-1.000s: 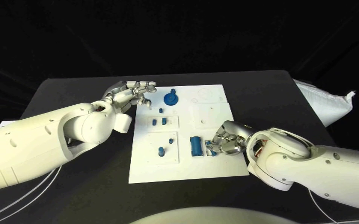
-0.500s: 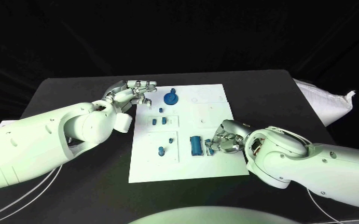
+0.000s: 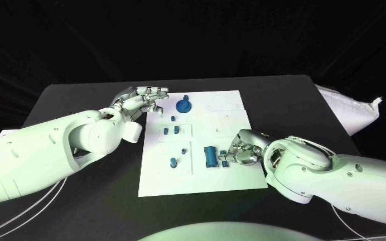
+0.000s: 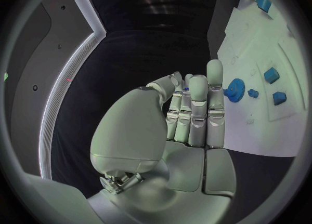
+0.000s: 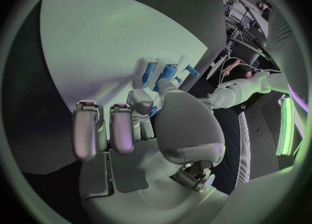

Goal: Assemble the parts on the task board

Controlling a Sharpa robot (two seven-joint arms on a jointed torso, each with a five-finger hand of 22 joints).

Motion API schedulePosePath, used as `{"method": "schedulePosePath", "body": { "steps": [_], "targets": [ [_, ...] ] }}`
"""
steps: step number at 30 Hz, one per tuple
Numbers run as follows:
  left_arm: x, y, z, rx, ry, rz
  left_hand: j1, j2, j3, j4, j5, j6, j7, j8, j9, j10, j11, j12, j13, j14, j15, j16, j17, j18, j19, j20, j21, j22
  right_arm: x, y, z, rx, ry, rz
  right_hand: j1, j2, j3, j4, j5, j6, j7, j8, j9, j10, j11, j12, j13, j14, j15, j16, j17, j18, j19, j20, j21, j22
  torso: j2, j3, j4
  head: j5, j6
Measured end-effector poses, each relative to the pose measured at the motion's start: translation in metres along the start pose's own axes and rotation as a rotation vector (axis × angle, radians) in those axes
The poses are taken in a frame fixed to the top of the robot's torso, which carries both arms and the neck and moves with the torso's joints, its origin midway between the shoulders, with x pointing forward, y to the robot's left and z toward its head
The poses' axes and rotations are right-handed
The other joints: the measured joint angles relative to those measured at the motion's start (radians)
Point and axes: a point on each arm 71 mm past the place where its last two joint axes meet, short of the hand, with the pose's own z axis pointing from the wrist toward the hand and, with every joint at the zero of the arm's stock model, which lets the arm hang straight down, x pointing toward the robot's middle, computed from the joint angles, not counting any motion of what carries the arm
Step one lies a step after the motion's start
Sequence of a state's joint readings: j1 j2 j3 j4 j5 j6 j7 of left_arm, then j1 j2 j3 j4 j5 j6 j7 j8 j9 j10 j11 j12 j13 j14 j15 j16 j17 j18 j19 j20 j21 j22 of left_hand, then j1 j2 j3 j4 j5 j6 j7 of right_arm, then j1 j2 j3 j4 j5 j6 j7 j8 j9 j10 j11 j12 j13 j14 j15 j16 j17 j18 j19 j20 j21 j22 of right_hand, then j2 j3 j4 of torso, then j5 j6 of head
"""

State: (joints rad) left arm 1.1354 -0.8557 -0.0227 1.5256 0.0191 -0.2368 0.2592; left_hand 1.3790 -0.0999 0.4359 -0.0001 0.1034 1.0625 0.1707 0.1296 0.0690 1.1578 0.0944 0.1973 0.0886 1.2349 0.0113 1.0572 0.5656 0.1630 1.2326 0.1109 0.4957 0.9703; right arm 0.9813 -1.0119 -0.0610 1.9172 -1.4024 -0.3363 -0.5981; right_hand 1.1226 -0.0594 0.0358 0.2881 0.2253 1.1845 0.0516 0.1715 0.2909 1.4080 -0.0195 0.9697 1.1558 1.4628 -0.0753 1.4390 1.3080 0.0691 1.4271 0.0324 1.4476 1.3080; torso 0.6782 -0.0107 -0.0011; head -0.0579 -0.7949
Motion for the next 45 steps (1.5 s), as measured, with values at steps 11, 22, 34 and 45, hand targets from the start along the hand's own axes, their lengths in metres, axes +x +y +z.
{"method": "schedulePosePath", "body": {
  "steps": [11,22,34,45],
  "targets": [
    [0.000,0.000,0.000,-0.001,0.000,0.000,0.000,0.000,0.000,0.000,0.000,0.000,0.000,0.000,0.000,0.000,0.000,0.000,0.000,0.000,0.000,0.000,0.000,0.000,0.000,0.000,0.000,0.000,-0.001,-0.003,-0.002,-0.002,-0.004,-0.009,0.070,0.005,-0.030,-0.031,-0.004,0.000,0.000,-0.006,0.003,0.000,0.000,-0.011,0.000,0.000,0.000,0.000,0.000,0.000,0.000,0.000,0.000,0.000,0.000,0.0005,0.0000,-0.003,0.002],
    [0.000,0.001,0.002,-0.001,-0.002,0.001,0.000,0.000,0.000,0.000,0.000,-0.008,0.001,0.000,0.000,-0.002,0.002,0.000,0.000,0.000,0.000,0.000,-0.005,0.000,0.000,0.000,-0.004,-0.001,-0.021,-0.019,-0.001,-0.021,-0.033,0.071,0.113,0.001,-0.075,-0.047,-0.007,-0.074,0.034,-0.054,-0.010,-0.059,0.026,-0.157,-0.090,0.005,0.006,-0.047,-0.020,0.000,-0.029,0.014,-0.030,0.000,-0.005,-0.0012,0.0012,-0.006,0.010],
    [-0.005,0.001,0.005,0.019,-0.032,-0.009,-0.029,-0.029,-0.061,0.033,0.000,-0.063,0.016,-0.006,-0.002,-0.061,0.032,-0.002,-0.019,-0.226,0.045,-0.328,-0.209,0.000,-0.203,0.039,-0.209,-0.134,-0.097,-0.042,0.038,-0.167,-0.132,0.519,0.247,0.067,-0.109,-0.104,-0.013,-0.163,0.084,-0.100,-0.035,-0.257,0.073,-0.556,-0.403,-0.143,0.059,-0.627,-0.641,0.104,-0.404,0.055,-0.503,-0.547,-0.051,-0.0078,0.0039,-0.008,0.047],
    [-0.012,0.001,0.023,0.065,-0.104,-0.010,-0.015,-0.015,-0.106,0.044,0.000,-0.085,0.004,-0.043,-0.003,-0.106,0.070,-0.083,-0.025,-0.291,0.123,-0.774,-0.411,0.000,-0.384,0.138,-0.431,-0.390,-0.127,-0.046,0.085,-0.292,-0.212,0.852,0.351,0.100,-0.057,-0.171,-0.040,-0.217,0.138,-0.104,-0.120,-0.360,0.155,-0.869,-0.848,-0.364,0.171,-1.216,-1.010,0.104,-0.537,0.164,-1.000,-0.908,-0.111,-0.0104,0.0051,0.001,0.106]
  ]
}}
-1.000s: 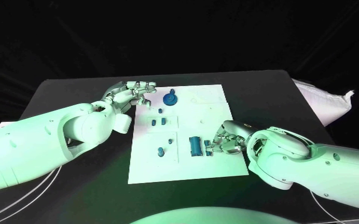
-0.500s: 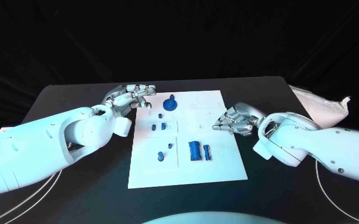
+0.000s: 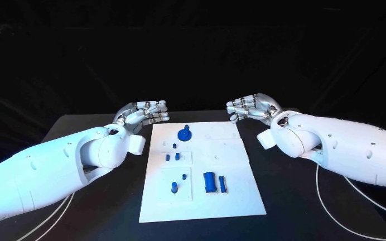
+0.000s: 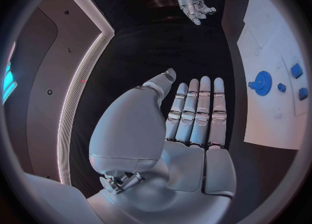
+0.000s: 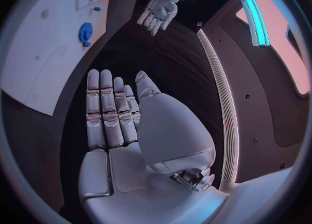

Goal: Assemble the parts on the task board

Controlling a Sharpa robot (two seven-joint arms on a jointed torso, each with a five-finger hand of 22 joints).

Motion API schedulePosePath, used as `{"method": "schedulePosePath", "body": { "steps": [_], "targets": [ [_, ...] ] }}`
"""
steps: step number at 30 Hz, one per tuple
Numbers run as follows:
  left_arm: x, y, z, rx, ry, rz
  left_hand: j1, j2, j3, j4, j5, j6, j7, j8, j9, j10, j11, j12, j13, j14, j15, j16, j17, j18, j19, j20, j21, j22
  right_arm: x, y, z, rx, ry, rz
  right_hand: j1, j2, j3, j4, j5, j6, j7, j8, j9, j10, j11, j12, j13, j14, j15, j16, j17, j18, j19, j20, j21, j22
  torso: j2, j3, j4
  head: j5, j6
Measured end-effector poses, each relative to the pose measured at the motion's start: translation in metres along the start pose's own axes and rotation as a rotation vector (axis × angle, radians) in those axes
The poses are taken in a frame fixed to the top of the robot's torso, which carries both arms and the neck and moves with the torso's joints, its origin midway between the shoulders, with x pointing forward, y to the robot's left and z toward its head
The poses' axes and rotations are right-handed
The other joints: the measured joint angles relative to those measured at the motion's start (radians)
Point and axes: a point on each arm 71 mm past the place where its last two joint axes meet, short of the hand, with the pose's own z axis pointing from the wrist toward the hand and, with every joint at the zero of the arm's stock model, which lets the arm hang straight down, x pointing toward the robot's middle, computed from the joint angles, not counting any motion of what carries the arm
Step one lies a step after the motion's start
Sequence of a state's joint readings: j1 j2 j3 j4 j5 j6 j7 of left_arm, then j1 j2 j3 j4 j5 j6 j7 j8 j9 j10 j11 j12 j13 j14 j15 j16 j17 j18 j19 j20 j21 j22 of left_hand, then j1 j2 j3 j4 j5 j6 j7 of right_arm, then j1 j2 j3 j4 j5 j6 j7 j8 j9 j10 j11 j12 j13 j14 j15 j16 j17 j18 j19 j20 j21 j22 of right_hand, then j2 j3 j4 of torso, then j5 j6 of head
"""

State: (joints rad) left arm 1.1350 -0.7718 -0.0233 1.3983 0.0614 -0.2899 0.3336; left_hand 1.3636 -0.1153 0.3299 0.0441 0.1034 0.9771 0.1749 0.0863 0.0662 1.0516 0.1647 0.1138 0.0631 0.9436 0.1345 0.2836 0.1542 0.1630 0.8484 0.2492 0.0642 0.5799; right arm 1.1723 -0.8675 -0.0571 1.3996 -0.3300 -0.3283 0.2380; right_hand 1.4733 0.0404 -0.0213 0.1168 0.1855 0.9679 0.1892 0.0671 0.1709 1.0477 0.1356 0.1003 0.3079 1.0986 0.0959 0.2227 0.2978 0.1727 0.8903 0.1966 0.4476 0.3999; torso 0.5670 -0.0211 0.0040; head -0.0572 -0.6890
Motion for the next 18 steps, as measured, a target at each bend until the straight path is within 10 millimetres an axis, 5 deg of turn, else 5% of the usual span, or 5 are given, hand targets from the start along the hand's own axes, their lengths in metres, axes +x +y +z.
{"method": "schedulePosePath", "body": {
  "steps": [8,12,14,18],
  "targets": [
    [0.000,0.001,0.014,0.030,-0.053,0.012,0.012,0.013,-0.034,-0.002,0.000,-0.008,-0.008,-0.016,0.000,-0.012,0.011,-0.028,0.000,0.016,0.016,-0.101,-0.050,0.011,-0.029,0.015,0.000,-0.099,0.003,0.000,0.021,-0.047,-0.017,0.117,-0.018,0.018,0.029,-0.065,0.000,-0.001,0.001,0.000,-0.060,0.023,0.012,-0.025,-0.167,0.009,0.020,-0.124,-0.137,-0.001,0.050,0.023,-0.147,-0.125,-0.026,0.0043,-0.0005,0.008,0.014],
    [-0.001,0.002,0.012,0.027,-0.056,0.012,-0.182,0.051,-0.079,-0.021,-0.024,-0.146,-0.035,-0.049,-0.030,-0.164,-0.012,-0.068,-0.028,-0.118,-0.005,-0.129,-0.079,0.008,-0.150,-0.022,-0.028,-0.170,0.003,0.000,0.019,-0.046,-0.018,0.118,-0.233,-0.007,0.024,-0.088,-0.029,-0.140,-0.023,-0.032,-0.081,-0.128,-0.009,-0.061,-0.194,-0.145,0.002,-0.168,-0.165,-0.002,-0.080,-0.009,-0.195,-0.169,-0.026,0.0048,-0.0005,0.009,0.016],
    [0.000,0.004,0.011,0.023,-0.057,0.012,-0.272,0.068,-0.099,-0.027,-0.044,-0.209,-0.045,-0.059,-0.040,-0.231,-0.022,-0.080,-0.038,-0.182,-0.015,-0.142,-0.099,-0.008,-0.203,-0.039,-0.038,-0.201,0.005,-0.001,0.018,-0.044,-0.020,0.122,-0.330,-0.016,0.024,-0.096,-0.041,-0.205,-0.036,-0.042,-0.102,-0.200,-0.019,-0.072,-0.202,-0.219,-0.016,-0.183,-0.176,-0.021,-0.143,-0.023,-0.215,-0.187,-0.025,0.0055,-0.0006,0.013,0.021],
    [0.006,0.008,0.006,0.017,-0.059,0.010,-0.438,0.091,-0.133,-0.035,-0.073,-0.326,-0.065,-0.068,-0.052,-0.356,-0.045,-0.095,-0.050,-0.297,-0.033,-0.163,-0.125,-0.024,-0.301,-0.072,-0.048,-0.258,0.018,-0.001,0.015,-0.044,-0.018,0.143,-0.502,-0.028,0.024,-0.104,-0.063,-0.320,-0.059,-0.051,-0.135,-0.329,-0.036,-0.082,-0.230,-0.352,-0.053,-0.201,-0.194,-0.036,-0.256,-0.049,-0.250,-0.219,-0.024,0.0095,-0.0012,0.029,0.046]
  ]
}}
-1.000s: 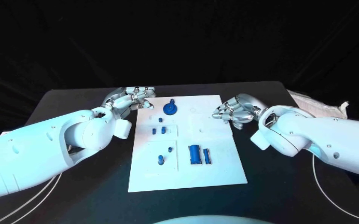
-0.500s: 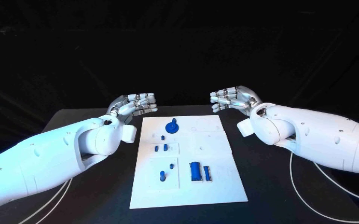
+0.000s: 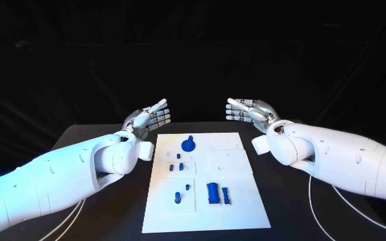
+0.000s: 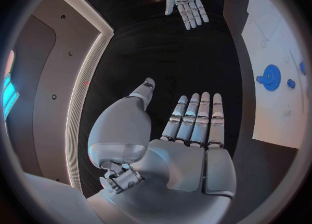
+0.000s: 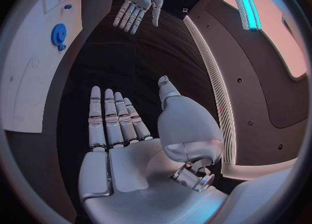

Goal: Assemble the parts on the task board

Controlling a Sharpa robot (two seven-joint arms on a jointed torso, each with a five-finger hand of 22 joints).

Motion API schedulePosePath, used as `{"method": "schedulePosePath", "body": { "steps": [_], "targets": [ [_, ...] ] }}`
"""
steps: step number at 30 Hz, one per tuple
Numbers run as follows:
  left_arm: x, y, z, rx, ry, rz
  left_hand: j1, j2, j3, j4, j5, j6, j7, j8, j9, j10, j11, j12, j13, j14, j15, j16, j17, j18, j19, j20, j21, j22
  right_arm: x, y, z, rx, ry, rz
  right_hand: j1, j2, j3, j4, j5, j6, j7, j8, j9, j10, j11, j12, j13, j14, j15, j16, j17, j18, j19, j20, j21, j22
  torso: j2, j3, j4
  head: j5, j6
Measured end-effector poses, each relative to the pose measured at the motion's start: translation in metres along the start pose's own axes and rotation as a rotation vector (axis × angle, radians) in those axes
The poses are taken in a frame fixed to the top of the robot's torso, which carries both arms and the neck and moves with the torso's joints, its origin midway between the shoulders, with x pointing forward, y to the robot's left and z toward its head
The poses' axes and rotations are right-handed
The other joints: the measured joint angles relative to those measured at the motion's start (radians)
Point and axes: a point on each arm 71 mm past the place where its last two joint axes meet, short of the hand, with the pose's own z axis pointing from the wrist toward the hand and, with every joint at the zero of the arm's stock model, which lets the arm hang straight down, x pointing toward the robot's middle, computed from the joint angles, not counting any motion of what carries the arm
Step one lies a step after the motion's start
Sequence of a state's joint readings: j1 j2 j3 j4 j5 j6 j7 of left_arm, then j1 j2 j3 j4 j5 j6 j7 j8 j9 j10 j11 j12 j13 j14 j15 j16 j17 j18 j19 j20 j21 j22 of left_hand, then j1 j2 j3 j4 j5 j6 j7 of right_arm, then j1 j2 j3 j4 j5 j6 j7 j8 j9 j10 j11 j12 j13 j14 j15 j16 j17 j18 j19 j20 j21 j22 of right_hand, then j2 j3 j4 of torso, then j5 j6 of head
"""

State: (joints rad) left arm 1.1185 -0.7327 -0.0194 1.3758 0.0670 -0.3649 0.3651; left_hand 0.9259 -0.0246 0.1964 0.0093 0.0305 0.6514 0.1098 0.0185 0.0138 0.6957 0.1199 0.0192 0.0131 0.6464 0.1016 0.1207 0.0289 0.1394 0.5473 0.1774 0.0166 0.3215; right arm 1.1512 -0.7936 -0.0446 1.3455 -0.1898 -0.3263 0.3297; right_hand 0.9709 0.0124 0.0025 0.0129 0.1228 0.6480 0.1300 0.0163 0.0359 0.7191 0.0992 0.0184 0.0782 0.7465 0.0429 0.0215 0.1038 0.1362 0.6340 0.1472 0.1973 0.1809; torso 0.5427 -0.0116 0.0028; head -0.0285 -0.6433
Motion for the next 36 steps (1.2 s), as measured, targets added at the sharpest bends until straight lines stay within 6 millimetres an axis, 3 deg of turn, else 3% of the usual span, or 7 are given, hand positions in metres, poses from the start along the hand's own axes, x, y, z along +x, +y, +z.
{"method": "schedulePosePath", "body": {
  "steps": [7,11,14,16,19,23,36],
  "targets": [
    [0.014,0.009,-0.019,0.008,-0.047,0.018,-0.233,0.017,-0.049,-0.006,-0.020,-0.163,-0.054,-0.008,-0.007,-0.175,-0.040,-0.008,-0.008,-0.162,-0.061,-0.040,-0.020,-0.030,-0.137,-0.045,-0.009,-0.081,0.035,-0.004,-0.013,-0.011,-0.035,0.066,-0.243,-0.008,-0.002,-0.004,-0.038,-0.162,-0.033,-0.009,-0.025,-0.180,-0.061,-0.008,-0.053,-0.187,-0.030,-0.013,-0.059,-0.021,-0.159,-0.037,-0.049,-0.045,0.001,0.0086,-0.0022,0.025,0.037],
    [0.019,0.012,-0.028,0.026,-0.095,0.045,-0.344,0.021,-0.073,-0.007,-0.020,-0.241,-0.082,-0.012,-0.009,-0.258,-0.079,-0.012,-0.010,-0.240,-0.081,-0.079,-0.024,-0.032,-0.203,-0.065,-0.009,-0.120,0.053,-0.006,-0.022,-0.016,-0.083,0.102,-0.359,-0.011,-0.002,-0.004,-0.079,-0.240,-0.074,-0.009,-0.030,-0.266,-0.081,-0.012,-0.066,-0.276,-0.036,-0.014,-0.082,-0.038,-0.234,-0.061,-0.073,-0.067,0.001,0.0105,-0.0025,0.028,0.042],
    [0.021,0.012,-0.033,0.045,-0.132,0.068,-0.412,0.022,-0.085,-0.008,-0.024,-0.290,-0.093,-0.012,-0.010,-0.309,-0.095,-0.012,-0.011,-0.287,-0.090,-0.095,-0.026,-0.061,-0.243,-0.079,-0.009,-0.143,0.058,-0.005,-0.027,-0.020,-0.131,0.115,-0.431,-0.011,-0.004,-0.005,-0.096,-0.287,-0.096,-0.009,-0.032,-0.320,-0.088,-0.012,-0.071,-0.332,-0.039,-0.014,-0.091,-0.078,-0.280,-0.093,-0.087,-0.080,0.001,0.0109,-0.0027,0.028,0.043],
    [0.021,0.012,-0.036,0.055,-0.152,0.080,-0.452,0.023,-0.094,-0.008,-0.024,-0.317,-0.098,-0.012,-0.011,-0.339,-0.102,-0.012,-0.011,-0.315,-0.093,-0.102,-0.026,-0.085,-0.266,-0.096,-0.009,-0.157,0.060,-0.006,-0.029,-0.021,-0.157,0.119,-0.473,-0.011,-0.005,-0.006,-0.104,-0.316,-0.106,-0.009,-0.033,-0.350,-0.091,-0.012,-0.073,-0.364,-0.040,-0.014,-0.094,-0.084,-0.309,-0.108,-0.097,-0.093,0.001,0.0114,-0.0028,0.028,0.043],
    [0.021,0.011,-0.037,0.070,-0.177,0.098,-0.506,0.024,-0.115,-0.009,-0.024,-0.356,-0.102,-0.012,-0.012,-0.380,-0.109,-0.012,-0.011,-0.354,-0.096,-0.107,-0.026,-0.102,-0.297,-0.127,-0.011,-0.176,0.062,-0.006,-0.032,-0.021,-0.193,0.121,-0.530,-0.012,-0.002,-0.009,-0.109,-0.354,-0.115,-0.009,-0.034,-0.392,-0.094,-0.012,-0.074,-0.408,-0.041,-0.016,-0.098,-0.107,-0.346,-0.123,-0.120,-0.124,0.001,0.0114,-0.0028,0.028,0.043],
    [0.019,0.009,-0.038,0.085,-0.197,0.113,-0.573,0.024,-0.154,-0.009,-0.024,-0.404,-0.107,-0.012,-0.012,-0.431,-0.114,-0.012,-0.012,-0.400,-0.099,-0.110,-0.027,-0.109,-0.335,-0.154,-0.013,-0.199,0.060,-0.006,-0.033,-0.023,-0.227,0.118,-0.600,-0.012,-0.002,-0.009,-0.114,-0.401,-0.122,-0.009,-0.034,-0.444,-0.097,-0.012,-0.076,-0.462,-0.041,-0.018,-0.100,-0.107,-0.392,-0.134,-0.157,-0.152,0.001,0.0116,-0.0028,0.028,0.043],
    [0.018,0.008,-0.038,0.102,-0.220,0.131,-0.716,0.025,-0.185,-0.009,-0.024,-0.504,-0.110,-0.012,-0.012,-0.538,-0.119,-0.012,-0.012,-0.500,-0.102,-0.114,-0.028,-0.125,-0.419,-0.174,-0.013,-0.286,0.057,-0.005,-0.033,-0.025,-0.264,0.116,-0.749,-0.012,-0.002,-0.009,-0.118,-0.501,-0.129,-0.013,-0.035,-0.556,-0.098,-0.012,-0.077,-0.577,-0.042,-0.018,-0.103,-0.122,-0.489,-0.145,-0.190,-0.176,0.001,0.0117,-0.0028,0.028,0.043]
  ]
}}
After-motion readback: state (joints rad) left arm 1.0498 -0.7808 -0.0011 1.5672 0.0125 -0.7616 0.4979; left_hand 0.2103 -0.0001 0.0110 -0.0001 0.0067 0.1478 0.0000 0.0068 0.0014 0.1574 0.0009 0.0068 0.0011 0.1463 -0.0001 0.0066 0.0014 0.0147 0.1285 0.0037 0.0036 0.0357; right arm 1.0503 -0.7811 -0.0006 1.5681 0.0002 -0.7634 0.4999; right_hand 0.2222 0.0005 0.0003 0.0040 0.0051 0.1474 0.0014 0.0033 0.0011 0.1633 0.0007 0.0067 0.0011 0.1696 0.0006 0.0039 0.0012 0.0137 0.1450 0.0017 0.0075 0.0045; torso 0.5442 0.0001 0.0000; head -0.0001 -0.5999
